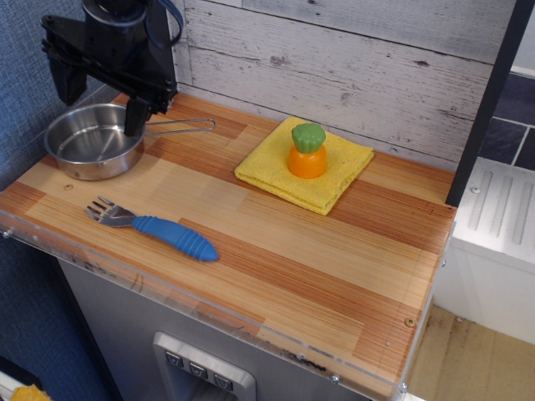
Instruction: Place the pot to the right of the blue fork
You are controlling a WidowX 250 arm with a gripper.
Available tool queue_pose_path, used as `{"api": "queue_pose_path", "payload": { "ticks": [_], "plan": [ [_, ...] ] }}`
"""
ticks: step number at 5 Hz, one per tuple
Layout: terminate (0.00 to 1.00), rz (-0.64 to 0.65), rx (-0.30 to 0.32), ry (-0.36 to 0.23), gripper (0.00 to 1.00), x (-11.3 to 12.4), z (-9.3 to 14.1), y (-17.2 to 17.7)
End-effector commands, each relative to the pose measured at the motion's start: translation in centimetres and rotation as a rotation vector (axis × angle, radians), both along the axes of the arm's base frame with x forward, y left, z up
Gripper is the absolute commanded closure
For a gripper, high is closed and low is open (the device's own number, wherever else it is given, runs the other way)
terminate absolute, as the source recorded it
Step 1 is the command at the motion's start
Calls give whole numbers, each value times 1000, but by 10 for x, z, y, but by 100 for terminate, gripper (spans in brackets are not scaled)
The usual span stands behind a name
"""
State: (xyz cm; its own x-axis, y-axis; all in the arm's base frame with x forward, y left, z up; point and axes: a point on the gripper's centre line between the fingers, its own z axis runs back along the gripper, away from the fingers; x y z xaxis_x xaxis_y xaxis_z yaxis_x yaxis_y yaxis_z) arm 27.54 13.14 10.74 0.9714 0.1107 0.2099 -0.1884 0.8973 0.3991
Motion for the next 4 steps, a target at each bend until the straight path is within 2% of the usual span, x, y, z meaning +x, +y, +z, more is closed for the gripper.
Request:
{"api": "queue_pose_path", "payload": {
  "ticks": [1, 2, 4],
  "plan": [
    [0, 42, -16, -1, 0, 22, -12, 19],
    [0, 17, 27, 11, 0, 32, -20, 26],
    [0, -42, 36, 28, 0, 43, -37, 31]
  ]
}}
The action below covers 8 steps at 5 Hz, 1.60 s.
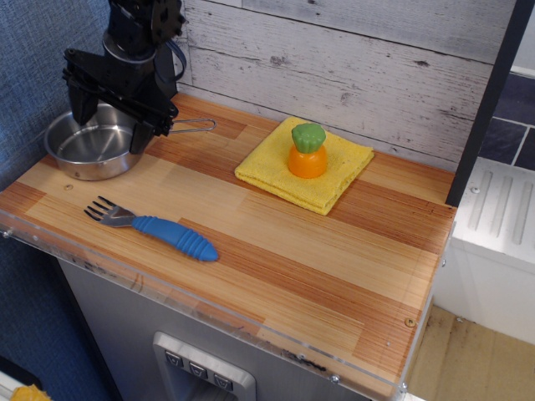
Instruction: Place the pot to the right of the blue fork
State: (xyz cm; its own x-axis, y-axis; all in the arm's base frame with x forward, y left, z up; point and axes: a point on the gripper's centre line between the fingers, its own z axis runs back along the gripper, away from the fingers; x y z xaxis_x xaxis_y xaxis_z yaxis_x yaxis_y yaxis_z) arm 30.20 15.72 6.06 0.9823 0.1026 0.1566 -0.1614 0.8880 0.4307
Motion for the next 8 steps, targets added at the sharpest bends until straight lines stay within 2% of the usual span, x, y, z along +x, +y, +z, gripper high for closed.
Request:
{"api": "queue_pose_path", "payload": {
  "ticks": [1, 2, 4, 5, 7, 8],
  "plan": [
    [0, -69, 5, -2, 0, 22, 0, 9],
    [0, -62, -36, 7, 0, 22, -8, 17],
    [0, -52, -68, 48, 0, 25, -18, 27],
    [0, -61, -77, 68, 100, 23, -21, 27],
    [0, -87, -96, 73, 100, 23, -23, 17],
    [0, -87, -84, 61, 100, 20, -18, 14]
  ]
}}
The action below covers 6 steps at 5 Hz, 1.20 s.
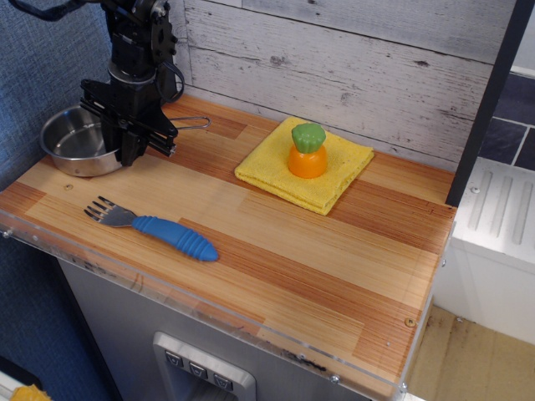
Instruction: Place the pot to the right of the blue fork
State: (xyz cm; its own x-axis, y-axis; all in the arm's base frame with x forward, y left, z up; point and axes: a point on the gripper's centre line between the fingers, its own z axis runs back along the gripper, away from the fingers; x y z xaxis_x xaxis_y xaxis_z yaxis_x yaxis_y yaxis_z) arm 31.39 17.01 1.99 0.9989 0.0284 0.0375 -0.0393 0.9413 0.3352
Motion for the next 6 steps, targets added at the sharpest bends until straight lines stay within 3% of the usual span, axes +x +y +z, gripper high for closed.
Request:
{"api": "queue_pose_path", "payload": {
  "ticks": [1, 3, 4, 6],
  "plan": [
    [0, -10, 26, -55, 100, 8, 24, -2],
    [0, 5, -7, -104, 100, 10, 47, 5],
    [0, -29, 14, -172, 100, 21, 77, -6],
    [0, -165, 0, -236, 100, 24, 104, -62]
  ]
}}
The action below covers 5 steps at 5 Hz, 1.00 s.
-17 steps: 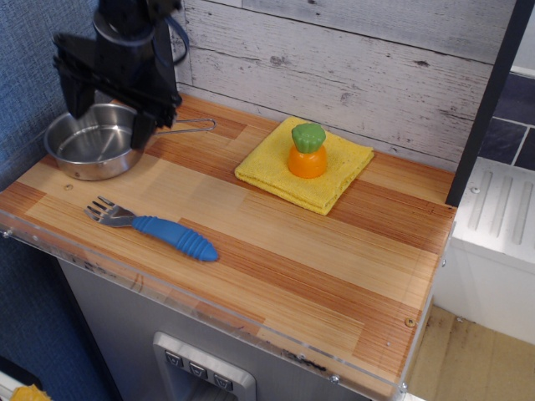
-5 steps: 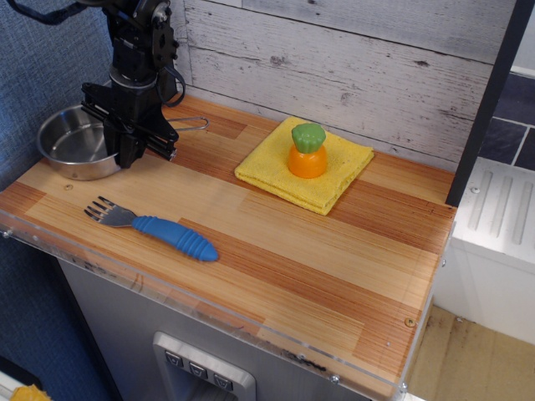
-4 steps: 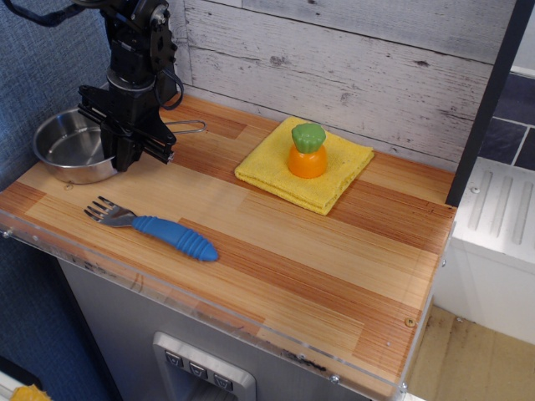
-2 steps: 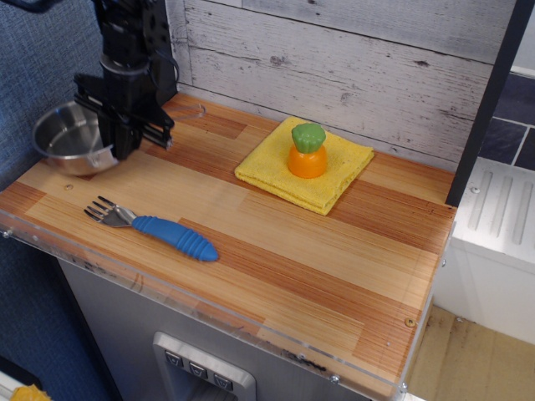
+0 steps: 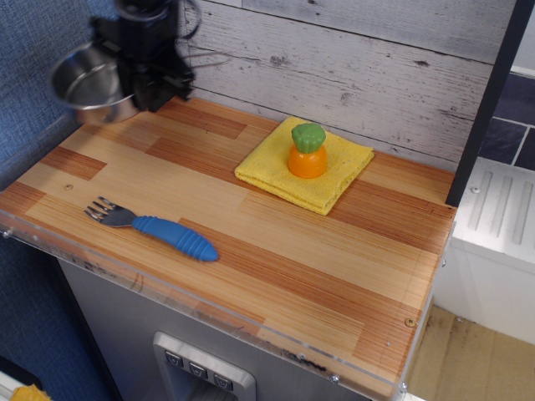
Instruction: Place the pot to the right of the blue fork
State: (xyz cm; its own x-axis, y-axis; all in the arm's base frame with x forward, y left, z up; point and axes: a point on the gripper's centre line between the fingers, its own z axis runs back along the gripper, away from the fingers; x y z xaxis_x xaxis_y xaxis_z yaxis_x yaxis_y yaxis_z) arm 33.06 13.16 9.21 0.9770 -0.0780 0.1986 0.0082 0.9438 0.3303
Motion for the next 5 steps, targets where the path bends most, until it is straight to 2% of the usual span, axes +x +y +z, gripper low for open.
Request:
{"api": "queue_pose_path", "payload": {
  "ticks": [1, 2, 3, 4, 5],
  "plan": [
    [0, -147, -35, -87, 100, 7, 35, -64],
    [0, -245, -41, -98, 100, 3, 37, -102],
    [0, -348, -46, -86, 100, -12, 35, -139],
    [0, -440, -52, -64, 100, -33, 28, -169],
    [0, -523, -32, -20, 100, -51, 11, -191]
  ]
}}
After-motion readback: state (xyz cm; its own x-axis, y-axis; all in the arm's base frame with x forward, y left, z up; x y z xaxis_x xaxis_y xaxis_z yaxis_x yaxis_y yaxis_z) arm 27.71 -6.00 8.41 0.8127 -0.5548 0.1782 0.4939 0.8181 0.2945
